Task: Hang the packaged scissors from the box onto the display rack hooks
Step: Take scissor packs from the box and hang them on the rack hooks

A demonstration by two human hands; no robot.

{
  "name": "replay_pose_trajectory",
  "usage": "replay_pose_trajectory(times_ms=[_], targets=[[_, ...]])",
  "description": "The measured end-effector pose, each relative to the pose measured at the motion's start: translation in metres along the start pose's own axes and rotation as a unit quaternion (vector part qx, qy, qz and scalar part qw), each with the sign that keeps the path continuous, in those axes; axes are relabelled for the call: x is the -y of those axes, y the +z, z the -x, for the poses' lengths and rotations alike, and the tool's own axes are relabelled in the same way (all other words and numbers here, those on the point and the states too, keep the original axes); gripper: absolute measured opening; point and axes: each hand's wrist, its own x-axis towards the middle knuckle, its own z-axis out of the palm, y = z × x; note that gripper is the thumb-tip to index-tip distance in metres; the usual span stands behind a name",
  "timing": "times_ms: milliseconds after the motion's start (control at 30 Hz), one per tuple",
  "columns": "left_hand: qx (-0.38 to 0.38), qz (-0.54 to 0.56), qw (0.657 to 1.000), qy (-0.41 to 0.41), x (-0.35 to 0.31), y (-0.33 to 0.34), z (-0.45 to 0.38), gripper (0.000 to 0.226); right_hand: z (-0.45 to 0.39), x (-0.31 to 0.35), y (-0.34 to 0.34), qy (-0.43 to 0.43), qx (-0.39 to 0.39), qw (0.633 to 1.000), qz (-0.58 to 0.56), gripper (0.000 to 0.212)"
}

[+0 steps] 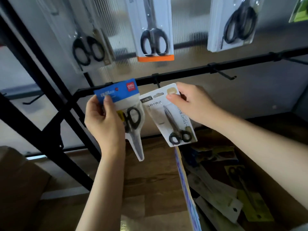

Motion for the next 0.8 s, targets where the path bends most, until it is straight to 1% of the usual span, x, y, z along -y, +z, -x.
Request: replay_pose_trajectory(times_ms=[133, 300, 467, 600, 800], targets=[[-0.026, -0.022, 0.999, -0.033, 0.012, -0.016, -0.014, 0.009, -0.014, 0.018, 0.028, 0.004, 0.007, 1.0, -0.009, 0.035], [-0.031, -0.044, 0.997, -0.059, 0.024, -0.025, -0.033, 0.012, -0.017, 0.032, 0.045, -0.008, -0.013, 0.997, 0.08, 0.044], [-0.037, -0.04, 0.996, -0.07, 0.03, -0.022, -0.042, 0.019, -0.013, 0.029, 0.042, -0.009, -0.023, 0.992, 0.126, 0.045], [-0.034, -0.047, 0.996, -0.062, 0.03, -0.021, -0.046, 0.019, -0.012, 0.026, 0.045, 0.004, -0.028, 0.991, 0.131, 0.045], [-0.029, -0.106, 0.993, -0.047, 0.035, -0.03, -0.046, 0.022, -0.013, 0.025, 0.05, 0.018, -0.054, 0.992, 0.113, 0.044]])
